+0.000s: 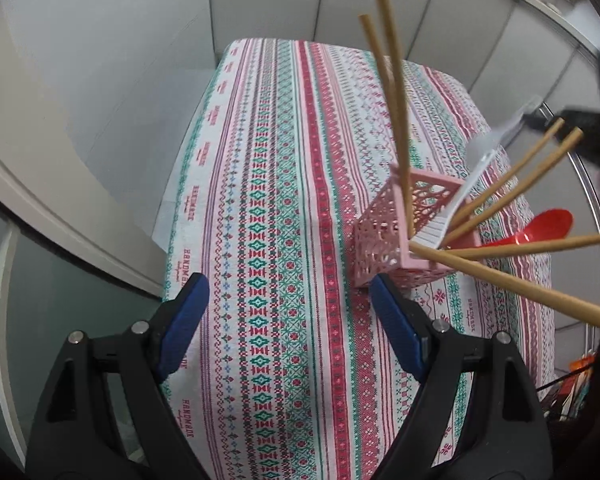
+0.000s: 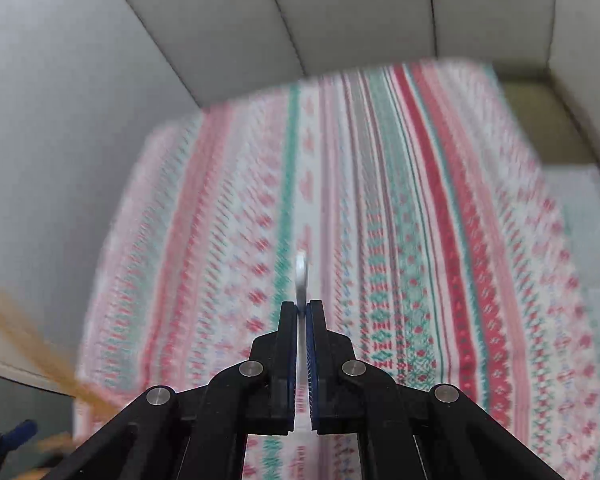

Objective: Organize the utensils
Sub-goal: 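Push the rice paddle deeper into the basket and open the right tool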

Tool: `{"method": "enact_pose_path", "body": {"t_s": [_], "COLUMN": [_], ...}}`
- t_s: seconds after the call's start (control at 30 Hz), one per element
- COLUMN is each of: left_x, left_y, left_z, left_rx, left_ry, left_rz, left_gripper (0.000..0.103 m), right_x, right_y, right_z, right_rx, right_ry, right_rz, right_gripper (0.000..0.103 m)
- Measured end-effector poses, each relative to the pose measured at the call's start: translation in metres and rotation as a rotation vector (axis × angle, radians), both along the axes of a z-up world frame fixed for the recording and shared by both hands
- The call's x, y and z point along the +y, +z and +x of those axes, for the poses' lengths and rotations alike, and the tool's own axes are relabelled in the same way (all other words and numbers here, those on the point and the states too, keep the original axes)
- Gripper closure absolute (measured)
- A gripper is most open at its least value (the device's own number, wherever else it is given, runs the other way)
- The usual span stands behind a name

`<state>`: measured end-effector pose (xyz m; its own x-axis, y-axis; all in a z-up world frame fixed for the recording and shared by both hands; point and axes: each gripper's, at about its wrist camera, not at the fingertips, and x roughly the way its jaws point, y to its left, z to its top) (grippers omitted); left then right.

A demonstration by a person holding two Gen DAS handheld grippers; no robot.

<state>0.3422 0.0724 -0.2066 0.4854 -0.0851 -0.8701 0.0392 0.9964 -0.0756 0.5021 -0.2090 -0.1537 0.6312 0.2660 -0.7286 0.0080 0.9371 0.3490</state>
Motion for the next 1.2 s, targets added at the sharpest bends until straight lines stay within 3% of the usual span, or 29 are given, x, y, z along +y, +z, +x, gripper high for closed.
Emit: {"method": "enact_pose_path", "body": {"t_s": [0.27, 0.43, 0.6, 0.77, 0.97, 1.2], "left_x": [0.001, 0.007, 0.008, 0.008, 0.010, 0.009], "left_y": [0.006, 0.007, 0.010, 0.011, 0.011, 0.010], "left_z": [-0.010, -0.014, -0.016, -0.015, -0.015, -0.014], "left_rx": [-0.008, -0.007, -0.011, -0.015, -0.013, -0.009], "left_ry": [-0.024, -0.020, -0.023, -0.029, -0.021, -0.022], "left_rz": [-0.005, -0.006, -0.011, -0.012, -0.017, -0.015], "left_gripper": [0.020, 0.020, 0.020, 0.020, 0.020, 0.020], "right_x": [0.021, 0.046, 0.085, 0.115, 0.137, 0.142], "right_y": [0.110, 0.139, 0.123, 0.079, 0.040, 0.016], "right_z": [-0.065, -0.089, -0.086, -0.075, -0.063, -0.057], "right_rx": [-0.277, -0.348, -0.298, -0.186, -0.050, 0.019], "right_ry": [-0.008, 0.053, 0.144, 0.213, 0.253, 0.237], "right_rz": [-0.020, 0.006, 0.032, 0.032, 0.021, -0.001], "right_gripper": [0.100, 0.100, 0.100, 0.100, 0.100, 0.100]}}
